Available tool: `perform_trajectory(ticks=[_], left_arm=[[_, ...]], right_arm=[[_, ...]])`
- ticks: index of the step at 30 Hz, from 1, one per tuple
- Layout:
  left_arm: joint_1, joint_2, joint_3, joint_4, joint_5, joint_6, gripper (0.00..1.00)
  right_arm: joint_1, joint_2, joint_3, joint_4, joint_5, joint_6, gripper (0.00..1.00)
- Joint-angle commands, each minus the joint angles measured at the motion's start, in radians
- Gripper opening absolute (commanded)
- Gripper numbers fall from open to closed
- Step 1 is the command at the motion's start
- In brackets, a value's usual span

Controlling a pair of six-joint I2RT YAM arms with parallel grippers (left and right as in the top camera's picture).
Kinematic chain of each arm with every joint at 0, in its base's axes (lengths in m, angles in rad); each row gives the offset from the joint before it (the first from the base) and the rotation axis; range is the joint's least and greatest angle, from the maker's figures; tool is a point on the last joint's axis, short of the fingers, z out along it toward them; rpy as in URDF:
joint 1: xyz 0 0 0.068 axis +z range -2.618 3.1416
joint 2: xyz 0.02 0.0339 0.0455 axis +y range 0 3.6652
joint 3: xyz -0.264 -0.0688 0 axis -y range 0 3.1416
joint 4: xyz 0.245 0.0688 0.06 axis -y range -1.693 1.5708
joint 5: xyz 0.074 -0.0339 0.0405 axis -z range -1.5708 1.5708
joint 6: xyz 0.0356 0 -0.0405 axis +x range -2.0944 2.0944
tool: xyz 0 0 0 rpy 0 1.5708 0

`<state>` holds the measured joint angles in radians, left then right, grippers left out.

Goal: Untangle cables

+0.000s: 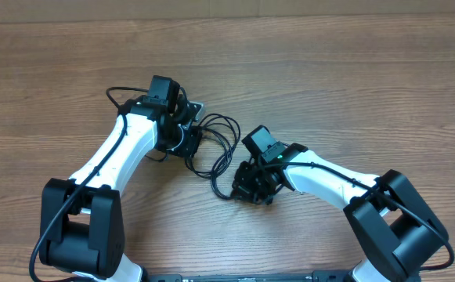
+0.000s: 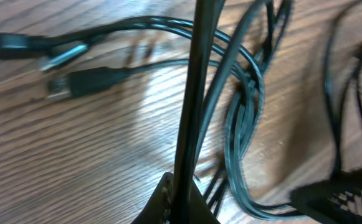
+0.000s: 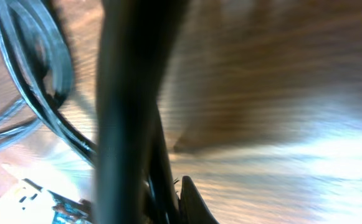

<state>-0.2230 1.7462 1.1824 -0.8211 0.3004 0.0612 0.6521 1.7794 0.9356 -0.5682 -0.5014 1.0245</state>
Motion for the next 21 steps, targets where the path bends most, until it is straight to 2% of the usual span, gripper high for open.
perform_trajectory(ticks=[1,5,8,9,13,19,21], left_arm=[[0.0,0.0,-0.003,0.017,-0.052,-0.07,0.04],[0.0,0.0,-0.003,0.039,-0.048,-0.069,0.04],[0.0,0.0,-0.003,0.06,-0.048,-0.069,0.04],[0.0,0.0,-0.003,0.068,-0.048,-0.069,0.04],[0.0,0.0,-0.003,0.104,-0.047,-0.072,0.04],[0.0,0.0,-0.003,0.127,-0.049,-0.095,0.04],[0.0,0.0,-0.009,0.13,-0.05,-0.094,0.04]], right_arm=[[-0.018,-0.053,0.047,-0.055,-0.016,-0.124,0.05],[-0.019,-0.104,0.086,-0.138,-0.017,-0.274,0.22],[-0.02,-0.12,0.104,-0.18,-0.019,-0.353,0.55],[-0.02,-0.122,0.11,-0.188,-0.039,-0.379,0.63],[-0.02,-0.122,0.137,-0.189,-0.145,-0.455,0.76],[-0.021,-0.122,0.222,-0.19,-0.107,-0.507,0.77],[-0.021,-0.122,0.249,-0.186,-0.042,-0.507,0.8]])
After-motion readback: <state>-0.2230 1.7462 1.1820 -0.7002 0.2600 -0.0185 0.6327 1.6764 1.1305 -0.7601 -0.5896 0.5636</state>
